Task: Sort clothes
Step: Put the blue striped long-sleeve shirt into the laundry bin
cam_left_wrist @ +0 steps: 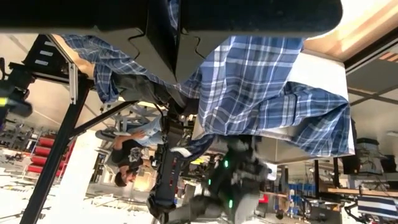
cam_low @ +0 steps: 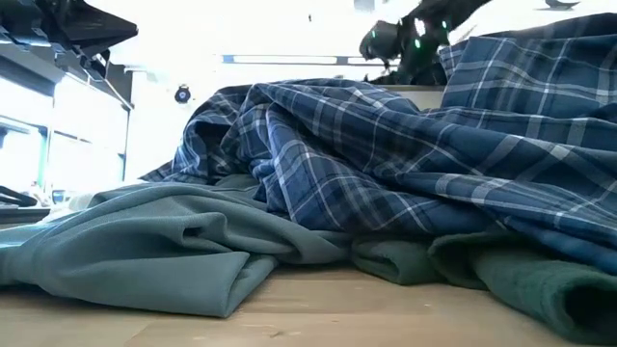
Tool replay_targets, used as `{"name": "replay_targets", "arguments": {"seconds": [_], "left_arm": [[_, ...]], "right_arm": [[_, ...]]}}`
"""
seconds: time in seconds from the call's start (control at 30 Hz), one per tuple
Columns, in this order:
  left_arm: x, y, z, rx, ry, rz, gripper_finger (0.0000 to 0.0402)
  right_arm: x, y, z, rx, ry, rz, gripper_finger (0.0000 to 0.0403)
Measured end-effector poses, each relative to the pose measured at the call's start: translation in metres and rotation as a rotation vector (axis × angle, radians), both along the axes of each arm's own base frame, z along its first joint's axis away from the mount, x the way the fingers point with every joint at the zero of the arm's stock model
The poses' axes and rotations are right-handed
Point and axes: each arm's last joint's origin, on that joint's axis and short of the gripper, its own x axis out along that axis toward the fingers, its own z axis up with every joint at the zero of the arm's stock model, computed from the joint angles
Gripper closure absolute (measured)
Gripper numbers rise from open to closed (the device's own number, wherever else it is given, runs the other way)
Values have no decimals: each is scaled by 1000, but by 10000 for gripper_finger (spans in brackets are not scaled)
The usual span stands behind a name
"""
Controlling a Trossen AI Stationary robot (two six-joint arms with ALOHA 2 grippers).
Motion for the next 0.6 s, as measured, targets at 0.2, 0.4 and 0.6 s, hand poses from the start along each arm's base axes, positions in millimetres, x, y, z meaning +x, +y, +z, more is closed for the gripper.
{"name": "replay_targets", "arguments": {"seconds": [0.2, 0.4, 0.6], "left_arm": [[0, 0, -1, -16, 5, 0, 394], [3, -1, -2, -5, 24, -45, 394], [31, 0, -18, -95, 258, 7, 394]], "right_arm": [[-11, -2, -12, 52, 78, -44, 317], [-10, -7, 60, -13, 75, -93, 233], [7, 29, 147, -215, -92, 70, 212]]}}
